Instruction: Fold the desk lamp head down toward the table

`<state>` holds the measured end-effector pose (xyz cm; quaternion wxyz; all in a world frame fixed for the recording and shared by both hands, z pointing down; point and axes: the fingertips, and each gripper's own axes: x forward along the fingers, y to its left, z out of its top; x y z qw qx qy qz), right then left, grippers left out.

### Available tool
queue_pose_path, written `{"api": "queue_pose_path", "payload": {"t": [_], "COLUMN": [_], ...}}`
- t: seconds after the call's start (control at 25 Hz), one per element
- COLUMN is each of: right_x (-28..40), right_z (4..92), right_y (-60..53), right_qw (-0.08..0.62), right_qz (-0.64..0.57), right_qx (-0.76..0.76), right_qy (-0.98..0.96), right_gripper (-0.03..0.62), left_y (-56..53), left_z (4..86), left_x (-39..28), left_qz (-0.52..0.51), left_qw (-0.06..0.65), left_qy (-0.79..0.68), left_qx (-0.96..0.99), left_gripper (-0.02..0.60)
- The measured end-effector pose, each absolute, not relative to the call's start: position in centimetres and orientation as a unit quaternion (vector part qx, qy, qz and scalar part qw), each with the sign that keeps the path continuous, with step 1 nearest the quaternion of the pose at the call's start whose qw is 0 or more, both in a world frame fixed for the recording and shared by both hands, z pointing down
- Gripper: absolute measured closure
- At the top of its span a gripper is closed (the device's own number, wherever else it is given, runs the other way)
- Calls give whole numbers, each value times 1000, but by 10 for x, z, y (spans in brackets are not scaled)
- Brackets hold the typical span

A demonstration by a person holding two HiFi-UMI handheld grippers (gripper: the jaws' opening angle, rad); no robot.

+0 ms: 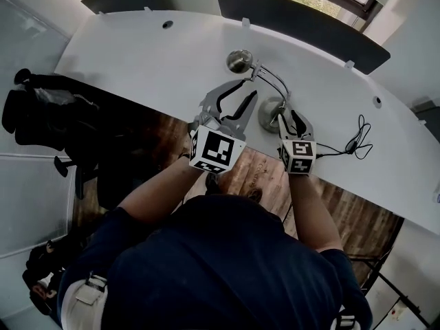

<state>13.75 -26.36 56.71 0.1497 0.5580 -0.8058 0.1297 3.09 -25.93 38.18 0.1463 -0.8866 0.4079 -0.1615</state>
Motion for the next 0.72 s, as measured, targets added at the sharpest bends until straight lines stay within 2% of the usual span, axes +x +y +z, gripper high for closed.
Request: {"api": "queue_pose_path", "payload": {"t": [0.72], "right_x": [133], "right_z": [589], "right_y": [-297], "right_qw": [168], "right_qz": [106], "right_qx": [559], "right_qy": [-805], "right_gripper": [439], "left_y": [-282], "left_z": [396], "left_x": [47], "left_qz": [-220], "left_qw": [216], "left_qy": [411], "left_qx": [-858], "left_gripper": [469]}}
